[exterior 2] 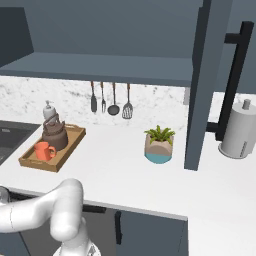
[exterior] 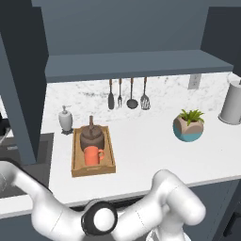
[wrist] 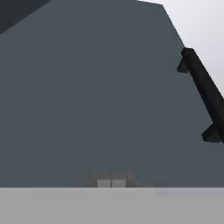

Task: Pick the kettle from the counter and place it on the tray. Then pick the mug from the cabinet and place it on the tray. Then close the cabinet doors.

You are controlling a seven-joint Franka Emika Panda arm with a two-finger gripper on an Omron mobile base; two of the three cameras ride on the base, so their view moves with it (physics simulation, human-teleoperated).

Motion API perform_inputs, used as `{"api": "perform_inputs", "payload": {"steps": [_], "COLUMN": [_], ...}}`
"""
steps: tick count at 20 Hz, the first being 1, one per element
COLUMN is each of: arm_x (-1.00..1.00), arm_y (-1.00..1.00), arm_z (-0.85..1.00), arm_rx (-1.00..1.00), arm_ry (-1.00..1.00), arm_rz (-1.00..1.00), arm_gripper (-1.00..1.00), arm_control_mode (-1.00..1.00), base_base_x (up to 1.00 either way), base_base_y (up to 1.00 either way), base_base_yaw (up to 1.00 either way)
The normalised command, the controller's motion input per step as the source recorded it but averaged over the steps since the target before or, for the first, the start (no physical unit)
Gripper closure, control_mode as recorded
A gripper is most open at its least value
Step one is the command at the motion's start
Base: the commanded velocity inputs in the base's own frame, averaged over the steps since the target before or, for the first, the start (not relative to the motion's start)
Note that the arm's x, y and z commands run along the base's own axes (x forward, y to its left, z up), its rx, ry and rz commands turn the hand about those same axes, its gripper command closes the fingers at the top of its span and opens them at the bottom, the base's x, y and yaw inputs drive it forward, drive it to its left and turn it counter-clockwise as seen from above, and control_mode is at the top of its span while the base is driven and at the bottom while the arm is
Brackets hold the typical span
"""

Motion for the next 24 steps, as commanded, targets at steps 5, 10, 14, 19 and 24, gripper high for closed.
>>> {"api": "perform_inputs", "payload": {"steps": [5,10,14,19,24], "arm_x": [-0.39,-0.44,-0.46,-0.32,-0.02], "arm_y": [-0.6,-0.81,-0.91,-0.91,-0.94], "arm_z": [0.37,0.15,0.15,0.14,0.17], "arm_rx": [0.07,0.03,0.02,0.01,0.03], "arm_ry": [-0.06,-0.04,-0.04,-0.02,0.0], "arm_rz": [0.0,0.0,0.01,0.01,0.08], "arm_gripper": [1.0,1.0,1.0,1.0,1.0], "arm_control_mode": [-1.0,-1.0,-1.0,-1.0,-1.0], "base_base_x": [0.0,0.0,0.0,0.0,0.0], "base_base_y": [0.0,0.0,0.0,0.0,0.0], "base_base_yaw": [0.0,0.0,0.0,0.0,0.0]}}
